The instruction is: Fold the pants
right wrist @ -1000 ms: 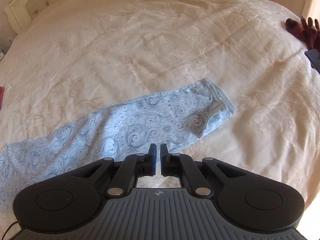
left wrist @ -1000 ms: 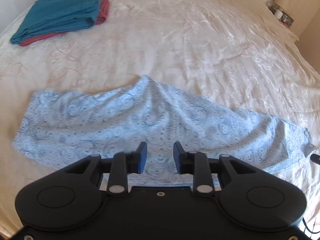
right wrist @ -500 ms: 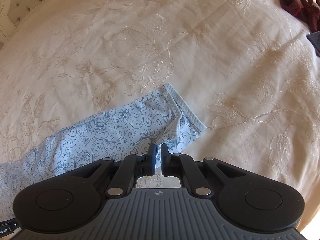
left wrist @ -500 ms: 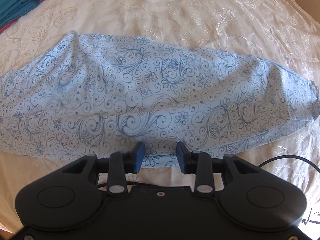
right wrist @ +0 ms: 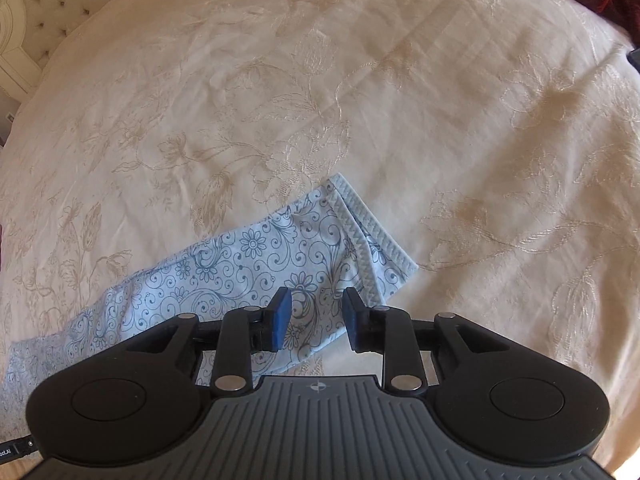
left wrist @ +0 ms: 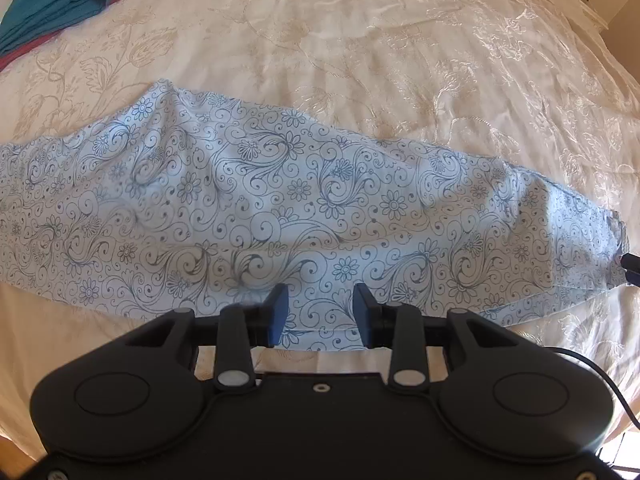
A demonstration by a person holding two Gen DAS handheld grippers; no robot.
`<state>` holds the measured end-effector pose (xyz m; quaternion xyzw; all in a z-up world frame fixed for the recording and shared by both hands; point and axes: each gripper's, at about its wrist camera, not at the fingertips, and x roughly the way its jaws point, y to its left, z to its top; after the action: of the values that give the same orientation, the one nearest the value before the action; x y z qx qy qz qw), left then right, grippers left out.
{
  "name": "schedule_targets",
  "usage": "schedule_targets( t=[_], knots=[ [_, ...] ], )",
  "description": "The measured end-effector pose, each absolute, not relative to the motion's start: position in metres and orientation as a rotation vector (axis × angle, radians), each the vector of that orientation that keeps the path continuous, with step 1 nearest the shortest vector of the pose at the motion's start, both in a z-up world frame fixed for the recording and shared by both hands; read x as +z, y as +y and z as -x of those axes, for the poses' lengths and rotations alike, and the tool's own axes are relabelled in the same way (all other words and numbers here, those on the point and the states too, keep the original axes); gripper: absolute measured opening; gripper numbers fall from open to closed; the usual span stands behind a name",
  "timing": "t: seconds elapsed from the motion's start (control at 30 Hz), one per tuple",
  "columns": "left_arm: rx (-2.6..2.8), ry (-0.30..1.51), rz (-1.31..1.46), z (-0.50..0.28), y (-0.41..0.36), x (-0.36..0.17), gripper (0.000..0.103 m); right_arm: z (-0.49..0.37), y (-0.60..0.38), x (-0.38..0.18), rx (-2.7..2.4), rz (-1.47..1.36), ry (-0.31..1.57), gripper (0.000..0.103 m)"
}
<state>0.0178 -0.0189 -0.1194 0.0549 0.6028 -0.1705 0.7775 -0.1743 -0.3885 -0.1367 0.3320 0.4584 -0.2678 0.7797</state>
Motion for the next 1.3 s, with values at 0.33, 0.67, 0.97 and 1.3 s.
schedule_targets(
  t=[0.33, 0.67, 0.97, 1.3],
  knots=[
    [-0.396, 1.310, -0.145, -0.009, -0.029, -0.121, 0.044, 0.191, -0.391, -0.131, -0.608, -0.740, 1.000, 0.027],
    [-0.409, 1.295, -0.161, -0.001, -0.028, -0.113, 0.044, 0.195, -0.393, -0.148, -0.629, -0.770, 1.033, 0.027],
    [-0.411, 1.290, -0.156, -0.001, -0.027, -0.112, 0.044, 0.198, -0.402, -0.146, -0.631, -0.767, 0.967, 0.020],
    [-0.482, 1.275, -0.201, -0.010, -0.054, -0.117, 0.045, 0.178, -0.412, -0.124, -0.608, -0.400, 1.002, 0.004]
  ],
)
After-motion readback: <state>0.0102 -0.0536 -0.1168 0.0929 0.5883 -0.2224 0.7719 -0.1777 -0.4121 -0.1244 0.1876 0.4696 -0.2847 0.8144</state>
